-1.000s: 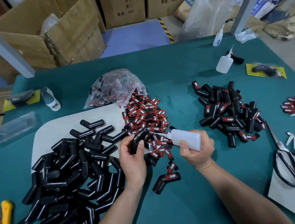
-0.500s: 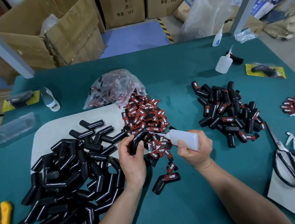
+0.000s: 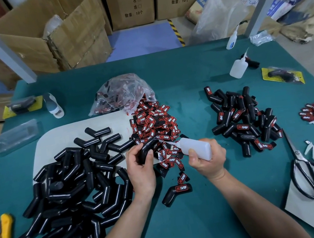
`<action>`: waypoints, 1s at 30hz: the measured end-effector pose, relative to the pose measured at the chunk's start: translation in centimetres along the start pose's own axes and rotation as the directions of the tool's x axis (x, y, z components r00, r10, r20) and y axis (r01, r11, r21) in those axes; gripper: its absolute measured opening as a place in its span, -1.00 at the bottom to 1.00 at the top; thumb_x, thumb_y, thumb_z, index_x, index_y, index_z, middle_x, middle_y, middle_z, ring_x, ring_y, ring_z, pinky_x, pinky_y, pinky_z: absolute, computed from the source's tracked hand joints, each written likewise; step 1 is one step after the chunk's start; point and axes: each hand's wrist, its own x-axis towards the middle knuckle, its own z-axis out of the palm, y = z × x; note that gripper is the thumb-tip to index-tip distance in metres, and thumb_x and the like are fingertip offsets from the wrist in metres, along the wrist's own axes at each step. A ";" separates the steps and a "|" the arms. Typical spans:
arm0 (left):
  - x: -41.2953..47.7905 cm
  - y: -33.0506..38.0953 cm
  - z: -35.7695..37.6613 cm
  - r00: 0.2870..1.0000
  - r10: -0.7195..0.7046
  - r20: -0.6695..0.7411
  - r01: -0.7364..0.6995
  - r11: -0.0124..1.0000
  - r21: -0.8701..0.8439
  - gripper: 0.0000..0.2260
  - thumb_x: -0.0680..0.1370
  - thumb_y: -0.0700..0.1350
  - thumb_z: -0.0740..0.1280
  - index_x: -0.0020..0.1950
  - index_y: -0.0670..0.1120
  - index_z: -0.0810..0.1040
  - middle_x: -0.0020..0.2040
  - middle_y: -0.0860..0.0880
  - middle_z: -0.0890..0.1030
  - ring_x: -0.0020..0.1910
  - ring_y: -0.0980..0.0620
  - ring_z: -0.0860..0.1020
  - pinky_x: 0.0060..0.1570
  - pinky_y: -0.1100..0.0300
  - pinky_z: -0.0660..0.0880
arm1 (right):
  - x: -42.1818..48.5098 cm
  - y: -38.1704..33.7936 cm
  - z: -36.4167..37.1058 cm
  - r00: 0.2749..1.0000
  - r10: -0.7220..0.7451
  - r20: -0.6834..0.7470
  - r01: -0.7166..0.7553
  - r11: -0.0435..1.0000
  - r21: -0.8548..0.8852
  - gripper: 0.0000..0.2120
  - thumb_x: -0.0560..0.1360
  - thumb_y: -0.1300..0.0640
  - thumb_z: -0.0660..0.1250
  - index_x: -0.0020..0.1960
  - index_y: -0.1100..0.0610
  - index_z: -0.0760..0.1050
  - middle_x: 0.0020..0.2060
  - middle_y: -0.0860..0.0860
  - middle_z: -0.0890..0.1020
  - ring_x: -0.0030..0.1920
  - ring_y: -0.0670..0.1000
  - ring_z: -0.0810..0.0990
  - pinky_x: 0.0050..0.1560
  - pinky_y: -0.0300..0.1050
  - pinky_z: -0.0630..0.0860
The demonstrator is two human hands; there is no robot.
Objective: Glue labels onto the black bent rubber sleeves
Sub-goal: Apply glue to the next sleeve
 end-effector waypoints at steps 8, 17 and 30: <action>0.0 -0.1 -0.1 1.000 0.007 0.005 -0.007 1.000 0.002 -0.57 0.57 -0.20 0.48 0.12 0.38 0.57 0.22 -0.01 0.63 0.27 0.00 0.60 0.36 -0.11 0.50 | 0.2 -0.1 0.0 1.000 -0.027 0.010 0.027 1.000 -0.002 -0.61 0.58 -0.21 0.20 -0.11 0.14 0.38 -0.48 0.15 0.56 -0.55 0.07 0.56 -0.62 -0.25 0.40; 0.1 -0.4 -0.2 1.000 0.015 0.014 -0.015 1.000 0.002 -0.57 0.57 -0.21 0.48 0.13 0.37 0.56 0.22 -0.01 0.63 0.26 0.01 0.60 0.36 -0.10 0.51 | 0.2 -0.1 -0.1 1.000 -0.025 0.013 0.024 1.000 0.010 -0.59 0.58 -0.21 0.21 -0.12 0.15 0.39 -0.47 0.15 0.56 -0.55 0.06 0.56 -0.59 -0.28 0.39; 0.2 -0.4 0.2 0.999 0.035 0.000 -0.035 0.999 -0.033 -0.55 0.55 -0.24 0.47 0.10 0.37 0.58 0.21 -0.06 0.63 0.25 -0.05 0.60 0.37 -0.11 0.49 | 0.1 -0.4 0.1 0.999 -0.046 0.010 0.047 0.997 -0.056 -0.62 0.59 -0.23 0.16 -0.11 0.10 0.38 -0.47 0.13 0.58 -0.55 0.07 0.56 -0.59 -0.22 0.43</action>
